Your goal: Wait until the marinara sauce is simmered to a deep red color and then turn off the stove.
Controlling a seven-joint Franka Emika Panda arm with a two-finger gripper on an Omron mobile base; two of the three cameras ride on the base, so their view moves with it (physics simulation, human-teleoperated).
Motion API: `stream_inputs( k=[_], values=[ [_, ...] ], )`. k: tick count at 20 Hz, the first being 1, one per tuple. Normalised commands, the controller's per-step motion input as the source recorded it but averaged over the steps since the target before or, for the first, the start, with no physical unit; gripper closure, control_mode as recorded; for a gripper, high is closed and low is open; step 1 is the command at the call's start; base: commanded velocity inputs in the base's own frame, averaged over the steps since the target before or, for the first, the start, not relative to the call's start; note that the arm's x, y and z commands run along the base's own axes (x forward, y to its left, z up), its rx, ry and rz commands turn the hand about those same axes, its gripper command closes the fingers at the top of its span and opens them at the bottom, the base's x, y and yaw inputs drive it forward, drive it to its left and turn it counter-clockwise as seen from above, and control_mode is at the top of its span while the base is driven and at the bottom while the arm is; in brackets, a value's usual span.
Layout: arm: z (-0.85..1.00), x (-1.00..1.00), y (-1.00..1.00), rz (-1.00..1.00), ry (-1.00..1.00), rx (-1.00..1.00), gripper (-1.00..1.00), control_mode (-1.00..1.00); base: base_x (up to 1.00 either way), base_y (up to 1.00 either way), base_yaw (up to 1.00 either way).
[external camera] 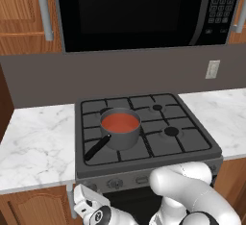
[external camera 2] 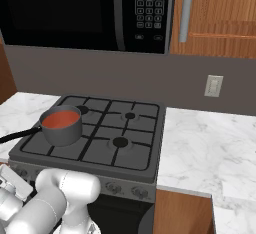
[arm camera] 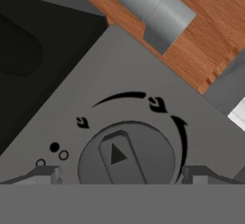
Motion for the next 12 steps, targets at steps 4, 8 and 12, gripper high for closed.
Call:
stream_inputs(
  k=[4, 8, 12],
  values=[
    [0.00, 0.00, 0.00, 0.00, 0.00, 0.00, -1.00, -1.00, 0.00, 0.00, 0.00],
    [0.00, 0.00, 0.00, 0.00, 0.00, 0.00, -1.00, -1.00, 0.00, 0.00, 0.00],
    [0.00, 0.00, 0.00, 0.00, 0.00, 0.00, -1.00, -1.00, 0.00, 0.00, 0.00]
  ],
)
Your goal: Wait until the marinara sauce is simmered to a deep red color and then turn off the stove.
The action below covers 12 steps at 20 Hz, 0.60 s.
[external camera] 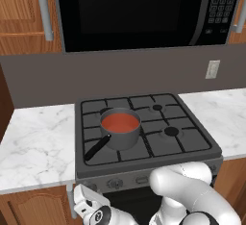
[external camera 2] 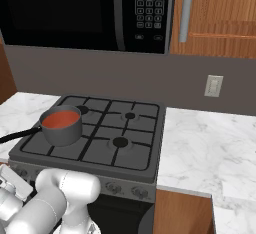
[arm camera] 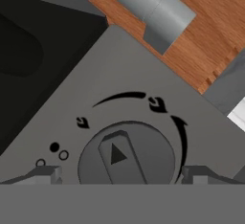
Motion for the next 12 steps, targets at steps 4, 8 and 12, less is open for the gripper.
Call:
stream_inputs(
  k=[4, 8, 12],
  values=[
    [0.00, 0.00, 0.00, 0.00, 0.00, 0.00, -1.00, -1.00, 0.00, 0.00, 0.00],
    [0.00, 0.00, 0.00, 0.00, 0.00, 0.00, -1.00, -1.00, 0.00, 0.00, 0.00],
    [0.00, 0.00, 0.00, 0.00, 0.00, 0.00, -1.00, -1.00, 0.00, 0.00, 0.00]
  ],
)
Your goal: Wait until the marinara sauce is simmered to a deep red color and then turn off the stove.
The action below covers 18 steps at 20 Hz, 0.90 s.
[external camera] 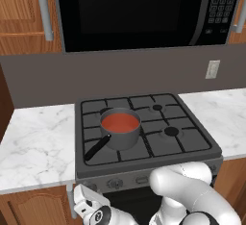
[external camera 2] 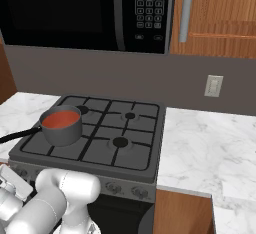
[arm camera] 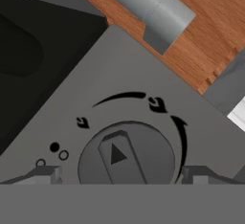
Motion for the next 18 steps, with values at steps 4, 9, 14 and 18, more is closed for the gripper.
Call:
stream_inputs(
  k=[4, 9, 14, 18],
  values=[
    [0.00, 0.00, 0.00, 0.00, 0.00, 0.00, -1.00, -1.00, 0.00, 0.00, 0.00],
    [0.00, 0.00, 0.00, 0.00, 0.00, 0.00, -1.00, -1.00, 0.00, 0.00, 0.00],
    [0.00, 0.00, 0.00, 0.00, 0.00, 0.00, -1.00, -1.00, 0.00, 0.00, 0.00],
    [0.00, 0.00, 0.00, 0.00, 0.00, 0.00, -1.00, -1.00, 0.00, 0.00, 0.00]
  ],
)
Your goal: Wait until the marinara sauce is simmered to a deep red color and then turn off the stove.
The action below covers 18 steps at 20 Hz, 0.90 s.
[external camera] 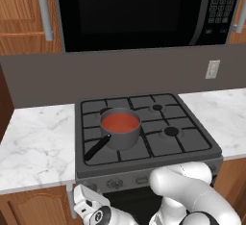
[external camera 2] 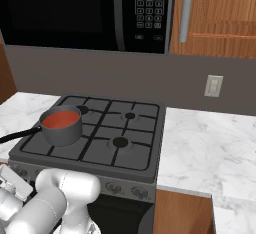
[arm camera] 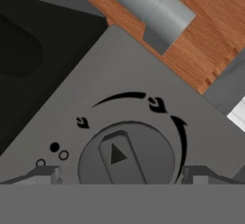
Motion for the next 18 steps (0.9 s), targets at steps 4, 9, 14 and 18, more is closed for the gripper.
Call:
stream_inputs(
  k=[4, 9, 14, 18],
  values=[
    [0.00, 0.00, 0.00, 0.00, 0.00, 0.00, -1.00, -1.00, 0.00, 0.00, 0.00],
    [0.00, 0.00, 0.00, 0.00, 0.00, 0.00, -1.00, -1.00, 0.00, 0.00, 0.00],
    [0.00, 0.00, 0.00, 0.00, 0.00, 0.00, -1.00, -1.00, 0.00, 0.00, 0.00],
    [0.00, 0.00, 0.00, 0.00, 0.00, 0.00, -1.00, -1.00, 0.00, 0.00, 0.00]
  ],
)
